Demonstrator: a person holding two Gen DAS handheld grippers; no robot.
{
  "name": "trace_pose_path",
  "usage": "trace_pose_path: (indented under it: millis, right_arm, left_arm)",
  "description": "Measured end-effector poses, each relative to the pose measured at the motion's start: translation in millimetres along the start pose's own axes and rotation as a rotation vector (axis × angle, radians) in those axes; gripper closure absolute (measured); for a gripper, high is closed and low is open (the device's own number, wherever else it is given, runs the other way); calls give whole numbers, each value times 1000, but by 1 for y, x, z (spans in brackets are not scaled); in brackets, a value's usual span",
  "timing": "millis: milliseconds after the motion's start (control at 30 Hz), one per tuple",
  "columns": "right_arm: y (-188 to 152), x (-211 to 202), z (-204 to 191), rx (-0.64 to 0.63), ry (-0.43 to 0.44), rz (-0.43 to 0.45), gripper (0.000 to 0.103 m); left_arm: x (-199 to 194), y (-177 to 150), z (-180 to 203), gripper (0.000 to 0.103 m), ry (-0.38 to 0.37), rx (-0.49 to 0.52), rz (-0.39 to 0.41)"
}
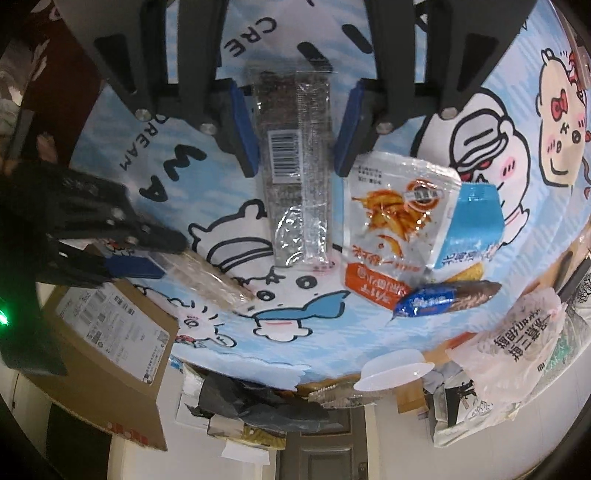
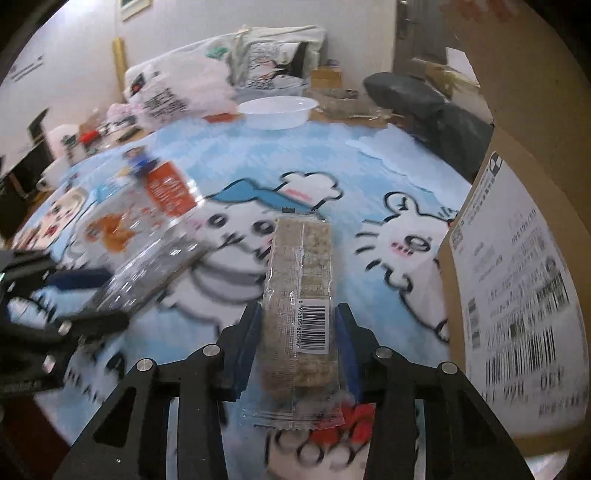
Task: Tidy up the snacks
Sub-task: 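Grasp the dark bar with the left gripper while the right grasps the clear oat bar, then carry both bars into the cardboard box and open both grippers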
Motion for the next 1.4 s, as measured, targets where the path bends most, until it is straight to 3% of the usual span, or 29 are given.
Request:
trace_pose_path:
  millis: [267, 533, 733, 967, 1200, 1400]
  right_arm:
    - [0, 1, -9, -36, -8, -8, 63]
    - [4, 0, -9, -28, -4, 11, 67]
    - [18, -45, -24, -65, 41, 106, 67]
    - [48, -129, -40, -136, 80, 291, 67]
    - [68, -191, -2, -110, 30, 405, 67]
    - [59, -213, 68, -29, -52, 420, 67]
  left_arm:
    - [9, 11, 1, 65, 36, -25, 23]
    - [-4, 10, 3, 66, 33, -38, 55]
    - [-47, 23, 2, 66, 57, -33, 144]
    - [-119, 60, 8, 66, 69, -28, 287]
    - [-165, 115, 50, 66, 20, 36, 399]
    - [-158, 166, 120, 66, -97, 112, 411]
Point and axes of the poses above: each gripper's, at about its wrist camera, not at the fingertips, and x roughly the way its jaws point, z to its right, y to its top, the point moved 5 cm from there along x, roughly the way its jaws point, and after that the axes turned 2 degrees about y, right-handed, at the moved point
